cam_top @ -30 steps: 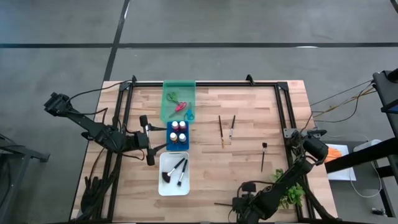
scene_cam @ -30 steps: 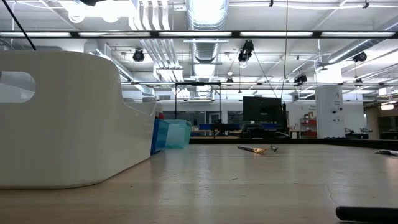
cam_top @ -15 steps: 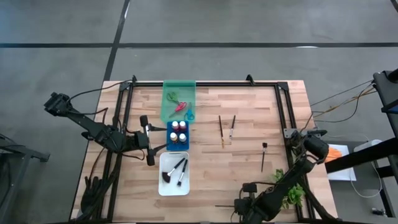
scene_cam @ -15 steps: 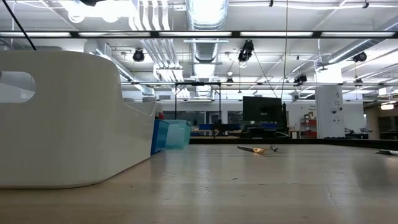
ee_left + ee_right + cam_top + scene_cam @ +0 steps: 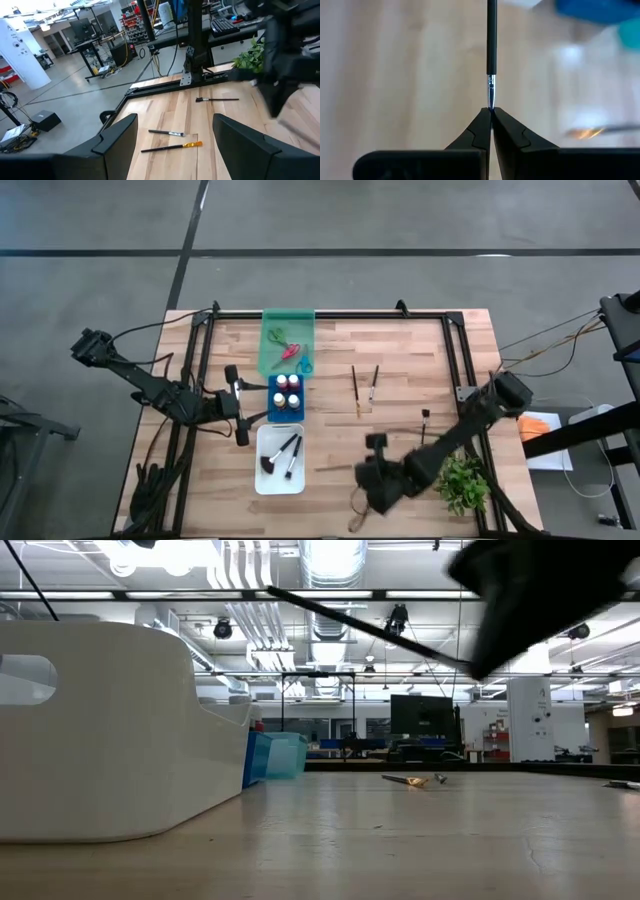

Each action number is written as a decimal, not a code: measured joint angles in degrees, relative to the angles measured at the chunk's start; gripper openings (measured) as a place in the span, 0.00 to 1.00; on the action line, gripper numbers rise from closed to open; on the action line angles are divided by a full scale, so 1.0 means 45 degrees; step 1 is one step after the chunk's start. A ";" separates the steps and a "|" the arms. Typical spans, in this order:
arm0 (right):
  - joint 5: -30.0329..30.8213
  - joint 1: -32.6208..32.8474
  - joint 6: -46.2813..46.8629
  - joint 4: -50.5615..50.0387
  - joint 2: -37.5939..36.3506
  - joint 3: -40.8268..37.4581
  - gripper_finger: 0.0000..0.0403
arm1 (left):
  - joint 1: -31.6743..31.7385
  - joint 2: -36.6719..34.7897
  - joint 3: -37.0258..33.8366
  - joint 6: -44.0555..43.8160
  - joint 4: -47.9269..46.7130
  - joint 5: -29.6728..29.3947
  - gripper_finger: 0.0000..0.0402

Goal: Pick & Place Paint Supplies
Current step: Put the white eyeshadow brush into the white bin

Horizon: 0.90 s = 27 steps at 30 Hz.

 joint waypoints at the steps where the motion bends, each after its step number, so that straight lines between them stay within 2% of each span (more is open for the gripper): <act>1: 0.0103 -0.0339 -0.0761 0.0256 -0.0098 -0.0088 0.03 | 0.0000 0.0000 0.0000 0.0042 0.0072 0.0000 0.66; 6: 0.0124 -0.2048 -0.4688 0.1210 -0.0548 -0.0120 0.03 | 0.0000 -0.0005 0.0000 0.0251 0.0247 0.0000 0.66; 8: -0.0607 -0.2695 -0.6130 0.2049 -0.0600 -0.0108 0.03 | 0.0000 -0.0001 0.0000 0.0311 0.0245 0.0000 0.66; 11: -0.2391 -0.3537 -0.7732 0.3828 -0.0708 -0.0072 0.03 | 0.0000 -0.0004 0.0000 0.0320 0.0246 0.0000 0.66; 18: -0.4180 -0.4462 -1.0553 0.6518 -0.0509 -0.0086 0.03 | 0.0000 -0.0005 0.0000 0.0575 0.0247 0.0000 0.66; 27: -0.5940 -0.4850 -1.2706 1.0156 0.0980 -0.0076 0.03 | 0.0000 -0.0005 0.0000 0.0606 0.0353 0.0000 0.66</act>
